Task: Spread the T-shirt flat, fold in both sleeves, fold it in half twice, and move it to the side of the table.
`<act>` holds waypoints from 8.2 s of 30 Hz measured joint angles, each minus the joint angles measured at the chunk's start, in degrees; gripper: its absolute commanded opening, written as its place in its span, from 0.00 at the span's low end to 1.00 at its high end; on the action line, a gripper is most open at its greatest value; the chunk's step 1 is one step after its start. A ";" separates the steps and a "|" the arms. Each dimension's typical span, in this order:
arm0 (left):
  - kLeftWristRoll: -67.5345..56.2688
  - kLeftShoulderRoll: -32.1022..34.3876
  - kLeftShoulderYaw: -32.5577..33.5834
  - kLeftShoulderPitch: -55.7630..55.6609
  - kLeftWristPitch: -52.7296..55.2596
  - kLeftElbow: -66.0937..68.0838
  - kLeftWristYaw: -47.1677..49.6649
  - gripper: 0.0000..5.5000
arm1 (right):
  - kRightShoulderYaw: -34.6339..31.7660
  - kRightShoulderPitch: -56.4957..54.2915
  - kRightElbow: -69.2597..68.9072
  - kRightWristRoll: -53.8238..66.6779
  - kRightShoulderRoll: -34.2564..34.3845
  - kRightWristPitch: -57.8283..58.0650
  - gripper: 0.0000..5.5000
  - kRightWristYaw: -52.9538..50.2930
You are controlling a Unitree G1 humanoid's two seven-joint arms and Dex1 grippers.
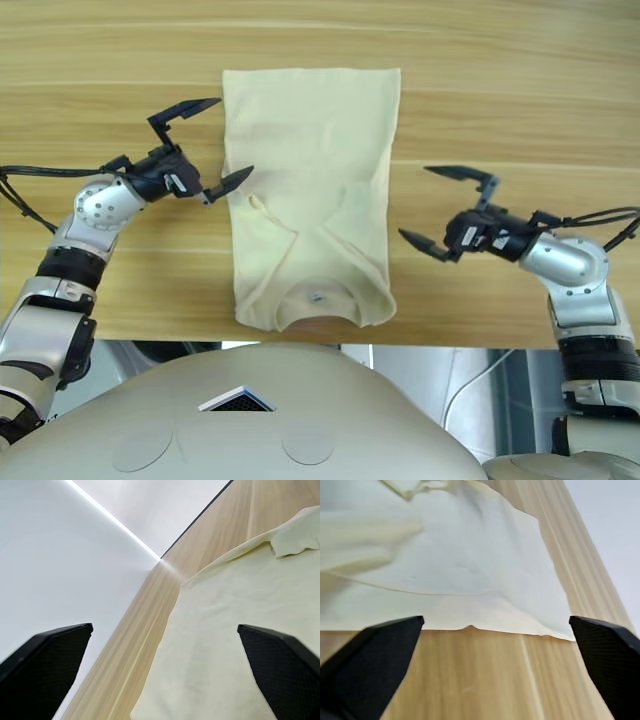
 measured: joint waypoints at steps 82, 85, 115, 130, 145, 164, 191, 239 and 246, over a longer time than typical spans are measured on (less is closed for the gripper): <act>-14.63 16.33 -16.50 21.57 5.82 -27.21 -33.16 0.90 | 11.00 10.48 -2.69 -0.82 -4.54 -7.36 0.81 7.15; -14.06 16.06 -16.57 21.57 5.80 -27.13 -33.13 0.82 | 11.36 10.65 -3.24 -1.37 -4.54 -7.29 0.72 7.13; -15.66 15.73 -17.53 21.45 5.38 -25.38 -33.32 0.14 | 12.87 8.71 -3.58 -2.11 -3.94 -7.22 0.00 6.98; -18.70 15.52 -17.37 20.62 5.47 -26.15 -34.07 0.00 | 13.55 8.00 -3.77 -1.96 -3.91 -7.50 0.00 7.11; -22.57 18.17 -17.37 22.53 6.21 -30.34 -35.81 0.00 | 14.10 9.44 -5.92 0.78 -5.17 -8.99 0.00 8.24; -43.07 26.74 -11.76 30.70 2.48 -41.10 -41.56 0.00 | 14.32 17.90 -12.88 15.55 -14.18 -20.07 0.00 11.31; -21.77 0.16 3.89 0.59 10.83 -6.58 -25.68 0.00 | 4.20 -17.00 -2.79 3.92 8.43 10.64 0.00 -10.17; 18.89 -13.11 -6.94 -28.43 20.23 38.65 25.56 0.00 | 12.96 -41.08 41.74 -24.87 25.38 18.37 0.00 -33.55; 19.64 -16.02 -7.47 -28.42 26.30 39.95 25.85 0.00 | 14.65 -45.32 51.18 -26.40 29.31 18.06 0.00 -36.69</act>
